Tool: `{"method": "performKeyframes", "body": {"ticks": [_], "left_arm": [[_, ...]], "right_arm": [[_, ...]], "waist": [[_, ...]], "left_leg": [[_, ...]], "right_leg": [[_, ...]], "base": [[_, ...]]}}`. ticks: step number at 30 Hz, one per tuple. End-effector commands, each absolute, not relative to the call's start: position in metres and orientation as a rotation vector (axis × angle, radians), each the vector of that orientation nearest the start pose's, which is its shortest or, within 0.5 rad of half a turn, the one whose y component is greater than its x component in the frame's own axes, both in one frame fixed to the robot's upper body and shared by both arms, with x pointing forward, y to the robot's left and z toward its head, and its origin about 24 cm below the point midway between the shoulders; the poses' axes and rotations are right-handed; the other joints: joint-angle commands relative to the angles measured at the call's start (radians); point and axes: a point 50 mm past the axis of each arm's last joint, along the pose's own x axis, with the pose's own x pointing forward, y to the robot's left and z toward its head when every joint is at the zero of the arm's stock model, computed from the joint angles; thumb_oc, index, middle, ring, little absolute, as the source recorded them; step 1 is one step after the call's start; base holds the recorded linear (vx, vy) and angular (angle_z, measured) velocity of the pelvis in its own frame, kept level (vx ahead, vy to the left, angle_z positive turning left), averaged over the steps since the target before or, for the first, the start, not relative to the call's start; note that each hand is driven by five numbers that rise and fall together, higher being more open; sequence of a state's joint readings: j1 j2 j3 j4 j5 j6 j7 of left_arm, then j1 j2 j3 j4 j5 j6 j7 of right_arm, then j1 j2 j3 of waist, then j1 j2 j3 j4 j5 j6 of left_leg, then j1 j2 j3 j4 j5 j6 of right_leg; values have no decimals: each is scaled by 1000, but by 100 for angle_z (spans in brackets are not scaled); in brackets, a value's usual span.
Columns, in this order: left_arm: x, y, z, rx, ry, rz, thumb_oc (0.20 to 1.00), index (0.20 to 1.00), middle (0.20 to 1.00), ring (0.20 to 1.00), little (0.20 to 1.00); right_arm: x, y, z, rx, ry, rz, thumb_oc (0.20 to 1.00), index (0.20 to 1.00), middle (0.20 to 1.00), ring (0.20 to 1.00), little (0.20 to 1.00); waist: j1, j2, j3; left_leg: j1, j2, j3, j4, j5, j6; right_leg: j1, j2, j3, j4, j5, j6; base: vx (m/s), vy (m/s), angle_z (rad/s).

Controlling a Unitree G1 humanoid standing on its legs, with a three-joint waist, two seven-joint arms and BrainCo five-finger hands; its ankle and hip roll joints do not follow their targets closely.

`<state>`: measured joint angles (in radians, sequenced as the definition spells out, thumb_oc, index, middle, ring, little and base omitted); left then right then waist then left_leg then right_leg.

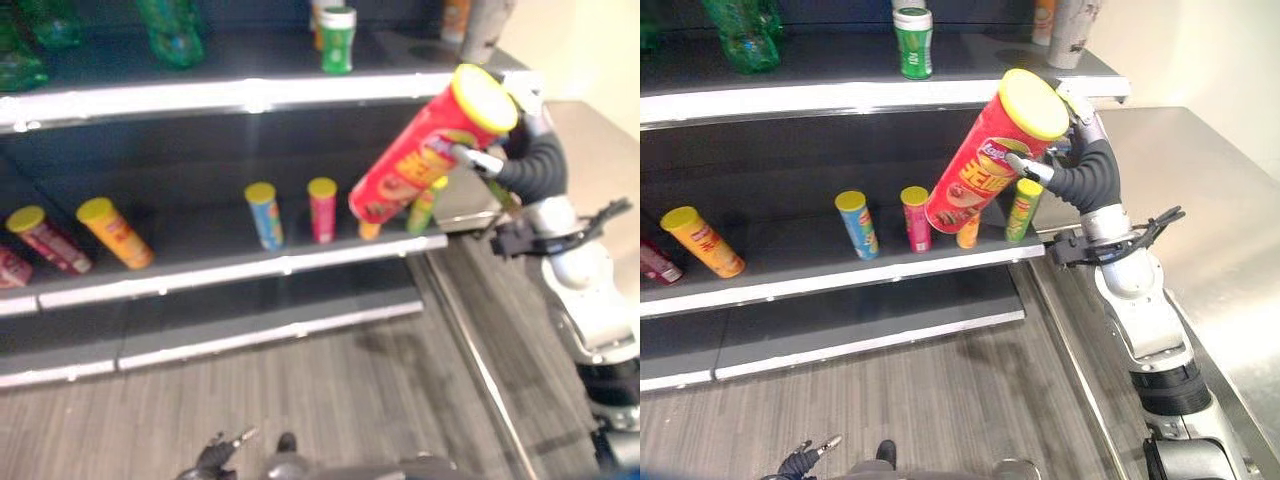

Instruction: Put the goods on the table back onto the shelves and tidy them up.

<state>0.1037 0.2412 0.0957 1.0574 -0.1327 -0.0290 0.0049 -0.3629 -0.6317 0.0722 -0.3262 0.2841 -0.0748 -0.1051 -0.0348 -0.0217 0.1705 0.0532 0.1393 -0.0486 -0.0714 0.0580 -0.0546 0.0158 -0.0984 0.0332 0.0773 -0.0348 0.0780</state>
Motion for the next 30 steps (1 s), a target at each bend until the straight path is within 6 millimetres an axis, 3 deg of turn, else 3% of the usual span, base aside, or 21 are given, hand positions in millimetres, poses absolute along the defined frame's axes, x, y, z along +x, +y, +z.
{"method": "performKeyframes", "body": {"ticks": [1, 2, 4, 5, 10, 11, 12, 13, 16, 17, 18, 19, 22, 25, 27, 30], "left_arm": [[92, 256, -147, 112, 1066, 264, 1000, 1000, 1000, 1000, 1000], [92, 256, -147, 112, 1066, 264, 1000, 1000, 1000, 1000, 1000], [94, 255, -146, 99, 1052, 271, 1000, 1000, 1000, 1000, 1000], [94, 255, -146, 92, 1047, 276, 1000, 1000, 1000, 1000, 1000], [94, 255, -146, 92, 1047, 276, 1000, 1000, 1000, 1000, 1000], [96, 251, -145, 52, 1025, 294, 1000, 1000, 1000, 1000, 1000], [96, 251, -145, 51, 1025, 294, 1000, 1000, 1000, 1000, 1000], [95, 249, -145, 7, 1017, 322, 1000, 1000, 1000, 1000, 1000], [92, 255, -145, 27, 1032, 330, 1000, 1000, 1000, 1000, 1000], [92, 255, -145, 27, 1032, 330, 1000, 1000, 1000, 1000, 1000], [93, 257, -145, 37, 1036, 325, 1000, 1000, 1000, 1000, 1000], [93, 257, -145, 39, 1037, 321, 1000, 1000, 1000, 1000, 1000], [94, 258, -143, 50, 1031, 314, 1000, 1000, 1000, 1000, 1000], [98, 261, -142, 84, 1032, 302, 1000, 1000, 1000, 1000, 1000], [107, 265, -139, 127, 1015, 273, 1000, 1000, 1000, 1000, 1000], [116, 275, -132, 177, 982, 264, 1000, 1000, 1000, 1000, 1000]], "right_arm": [[256, -174, 270, -313, -928, 175, 200, 200, 200, 200, 200], [256, -174, 270, -313, -927, 175, 200, 200, 200, 200, 200], [260, -164, 267, -380, -918, 222, 200, 200, 200, 200, 200], [261, -159, 267, -403, -918, 241, 200, 200, 200, 200, 200], [261, -159, 267, -403, -918, 242, 200, 200, 200, 200, 200], [258, -144, 264, -421, -922, 323, 200, 200, 200, 200, 200], [258, -144, 264, -421, -922, 324, 200, 200, 200, 200, 200], [261, -133, 254, -494, -879, 403, 200, 200, 200, 200, 200], [263, -127, 250, -471, -862, 441, 200, 200, 200, 200, 200], [263, -127, 250, -471, -862, 442, 200, 200, 200, 200, 200], [265, -126, 247, -477, -842, 448, 200, 200, 200, 200, 200], [267, -126, 245, -478, -827, 446, 200, 200, 200, 200, 200], [269, -127, 242, -490, -807, 438, 200, 200, 200, 200, 200], [270, -129, 240, -484, -793, 422, 200, 200, 200, 200, 200], [271, -131, 244, -490, -809, 396, 200, 200, 200, 200, 200], [271, -129, 246, -469, -819, 387, 200, 200, 200, 200, 200]], "waist": [[6, -25, -33], [5, -24, -33], [11, -41, -24], [16, -45, -23], [16, -45, -22], [29, -39, -14], [28, -38, -11], [49, -26, -8], [51, -36, -18], [51, -35, -16], [43, -35, -16], [42, -29, -15], [48, -2, -28], [42, 24, -58], [42, 44, -57], [58, 56, -38]], "left_leg": [[38, -110, 61, -16, -95, 34], [39, -109, 61, -16, -97, 34], [42, -145, 50, -16, -95, 47], [49, -145, 47, -16, -92, 48], [51, -145, 47, -16, -93, 47], [68, -131, 54, -16, -54, 43], [71, -131, 53, -16, -54, 43], [44, -64, 64, 27, -50, 48], [17, 24, 75, -16, -36, 59], [20, 25, 76, -16, -38, 59], [3, 93, 86, -16, -24, 55], [-4, 123, 83, -16, -15, 48], [-34, 162, 59, -16, 1, 19], [-19, 155, 72, -16, -33, -6], [-10, 119, 81, -16, -33, -25], [7, 45, 76, -16, -63, -17]], "right_leg": [[-51, 80, -46, -71, 135, -41], [-49, 80, -47, -71, 134, -41], [-43, 142, -74, -124, 119, -56], [-35, 148, -64, -136, 115, -59], [-33, 148, -64, -137, 115, -59], [-12, 139, -74, -163, 119, -62], [-8, 140, -75, -164, 118, -62], [11, 104, -81, -165, 101, -59], [-2, 67, -76, -165, 100, -46], [1, 68, -76, -165, 99, -46], [-1, 34, -79, -165, 113, -36], [7, 23, -75, -165, 116, -36], [30, -12, -64, -165, 121, -44], [34, -68, -79, -165, 118, -61], [37, -127, -105, -165, 128, -64], [23, -188, -100, -165, 138, -69]], "base": [[-13, 32, 69], [-2, 20, 34], [13, -4, -9], [0, 0, 0], [14, -13, 4], [45, -42, 3], [96, -34, 3], [55, 27, 10], [40, 94, 29], [73, 226, 49], [104, 259, 43], [138, 352, 41], [130, 337, 30], [145, 411, 10], [138, 485, 23], [105, 457, 6]]}}
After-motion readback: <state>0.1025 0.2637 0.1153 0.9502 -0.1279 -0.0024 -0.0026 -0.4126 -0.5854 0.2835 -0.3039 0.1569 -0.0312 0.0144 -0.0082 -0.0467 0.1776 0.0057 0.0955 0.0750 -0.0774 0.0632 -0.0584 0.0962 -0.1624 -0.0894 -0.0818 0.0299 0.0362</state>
